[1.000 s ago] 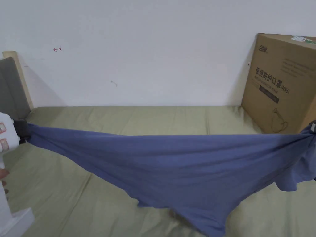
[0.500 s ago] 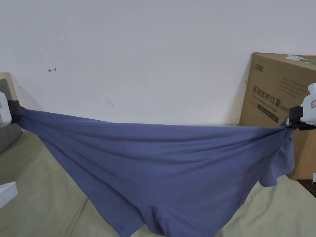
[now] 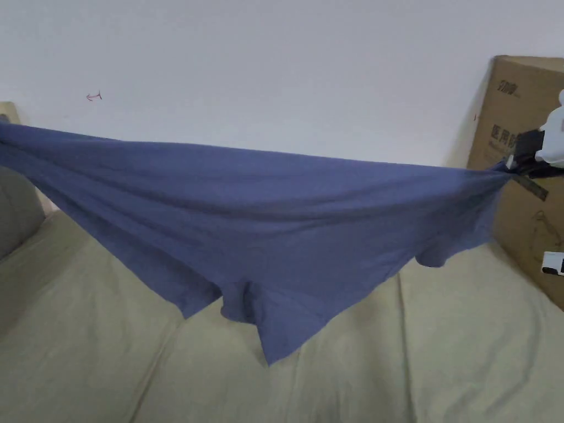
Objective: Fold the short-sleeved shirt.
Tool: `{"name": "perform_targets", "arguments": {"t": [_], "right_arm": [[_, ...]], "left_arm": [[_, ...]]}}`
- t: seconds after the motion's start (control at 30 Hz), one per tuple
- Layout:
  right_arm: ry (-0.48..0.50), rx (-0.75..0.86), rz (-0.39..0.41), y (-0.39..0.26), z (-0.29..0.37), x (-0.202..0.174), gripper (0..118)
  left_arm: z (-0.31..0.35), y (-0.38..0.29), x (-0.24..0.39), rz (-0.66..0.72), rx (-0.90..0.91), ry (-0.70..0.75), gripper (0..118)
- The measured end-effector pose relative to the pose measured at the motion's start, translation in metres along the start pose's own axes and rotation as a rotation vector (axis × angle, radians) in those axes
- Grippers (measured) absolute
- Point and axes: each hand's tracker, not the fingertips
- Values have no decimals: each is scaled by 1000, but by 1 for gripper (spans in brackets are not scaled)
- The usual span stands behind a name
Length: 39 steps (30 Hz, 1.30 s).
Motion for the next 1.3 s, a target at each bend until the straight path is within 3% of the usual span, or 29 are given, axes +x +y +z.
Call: {"name": "perform_targets", "arguments": {"t": [0.07, 0.13, 0.27, 0.43, 0.8, 1.0, 1.17, 1.27, 1.3], "right_arm": [[10, -40, 51, -23, -18, -9, 4], [4, -121, 98, -50, -40, -18, 4], [34, -217, 42, -109, -73, -18, 4], [-18, -378, 67, -190, -87, 4, 4], [-34, -517, -85, -327, -26, 72, 4], [-34, -529, -143, -363, 15, 95, 4], [-59, -536, -122, -384, 47, 95, 4], [-45, -492, -139, -392, 51, 98, 4], [-48, -483, -149, -391, 52, 97, 4]], "left_arm": [[4, -21, -3, 8, 6, -19, 3], [6, -49, 9, -75, -62, 18, 3], [-24, -106, -12, -61, -219, 13, 3], [-18, -179, -46, -118, -370, 88, 3], [54, -315, -139, -90, -616, 185, 3], [111, -362, -161, -82, -694, 180, 3], [147, -390, -156, -159, -751, 181, 3], [156, -395, -159, -115, -742, 144, 3], [155, -392, -157, -117, -763, 145, 8]]}}
